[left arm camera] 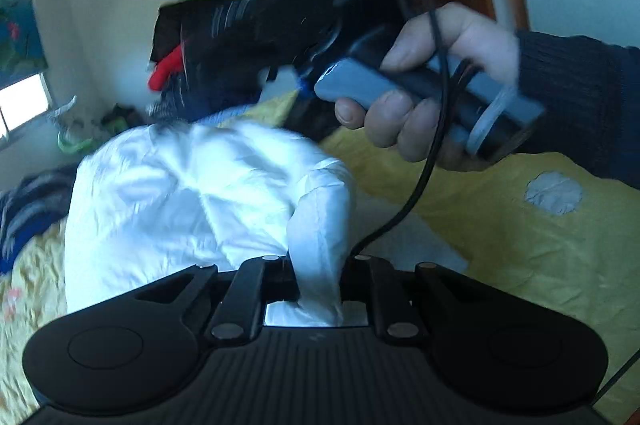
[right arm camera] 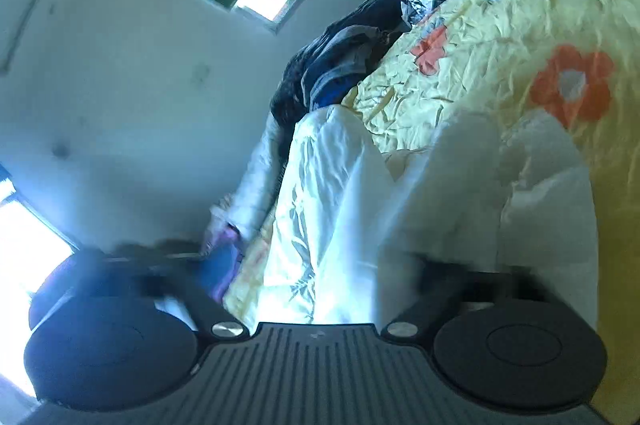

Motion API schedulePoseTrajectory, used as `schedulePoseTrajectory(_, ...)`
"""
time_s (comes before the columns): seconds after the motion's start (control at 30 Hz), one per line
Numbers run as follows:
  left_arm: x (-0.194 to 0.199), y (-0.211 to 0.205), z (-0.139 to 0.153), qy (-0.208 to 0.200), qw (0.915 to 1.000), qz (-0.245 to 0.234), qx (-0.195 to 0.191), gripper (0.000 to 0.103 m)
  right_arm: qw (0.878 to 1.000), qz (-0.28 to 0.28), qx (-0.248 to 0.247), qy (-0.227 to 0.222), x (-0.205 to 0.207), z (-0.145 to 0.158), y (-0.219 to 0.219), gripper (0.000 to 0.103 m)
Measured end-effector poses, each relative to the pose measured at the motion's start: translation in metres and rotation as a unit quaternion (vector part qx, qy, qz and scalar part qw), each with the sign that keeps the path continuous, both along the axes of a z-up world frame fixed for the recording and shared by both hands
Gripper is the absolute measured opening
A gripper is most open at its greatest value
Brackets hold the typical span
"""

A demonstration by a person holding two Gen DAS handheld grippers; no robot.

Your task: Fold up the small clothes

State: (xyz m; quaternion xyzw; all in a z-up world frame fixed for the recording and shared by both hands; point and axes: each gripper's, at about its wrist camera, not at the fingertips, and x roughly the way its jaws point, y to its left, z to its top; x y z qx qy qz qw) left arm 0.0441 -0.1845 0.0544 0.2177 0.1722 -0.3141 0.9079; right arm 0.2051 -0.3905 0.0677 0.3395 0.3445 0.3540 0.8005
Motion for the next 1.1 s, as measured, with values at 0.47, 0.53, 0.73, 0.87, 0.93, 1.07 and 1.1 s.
schedulePoseTrajectory(0.47,0.044,-0.025,-0.041,0.114,0.9908,-0.072,0.009,0.014,0.992,-0.084,-0.074,0.051,-0.018,-0.085,-0.053,0.027)
schedulePoseTrajectory(0.53,0.044,-0.021,-0.037,0.109,0.9914,-0.072,0.001,0.014,0.992,-0.089,-0.077,0.050,-0.023,-0.083,-0.052,0.030)
schedulePoseTrajectory(0.73,0.000,0.021,-0.004,0.086,0.9920,-0.070,-0.061,0.018,0.992,-0.105,-0.038,0.054,-0.035,-0.074,-0.049,0.078)
schedulePoseTrajectory(0.87,-0.005,0.064,0.027,0.101,0.9852,-0.091,-0.105,0.026,0.991,-0.117,-0.055,0.042,-0.048,-0.071,-0.044,0.082)
schedulePoseTrajectory(0.93,0.007,0.077,0.046,0.099,0.9814,-0.077,-0.145,0.028,0.990,-0.112,-0.078,0.032,-0.048,-0.071,-0.037,0.083)
schedulePoseTrajectory(1.07,0.056,0.083,0.046,0.043,0.9857,0.059,-0.152,0.071,0.990,-0.115,-0.064,0.052,-0.043,-0.071,-0.042,0.084)
schedulePoseTrajectory(1.1,0.070,0.078,0.034,0.035,0.9875,0.089,-0.125,0.071,0.989,-0.119,-0.059,0.064,-0.043,-0.069,-0.045,0.084)
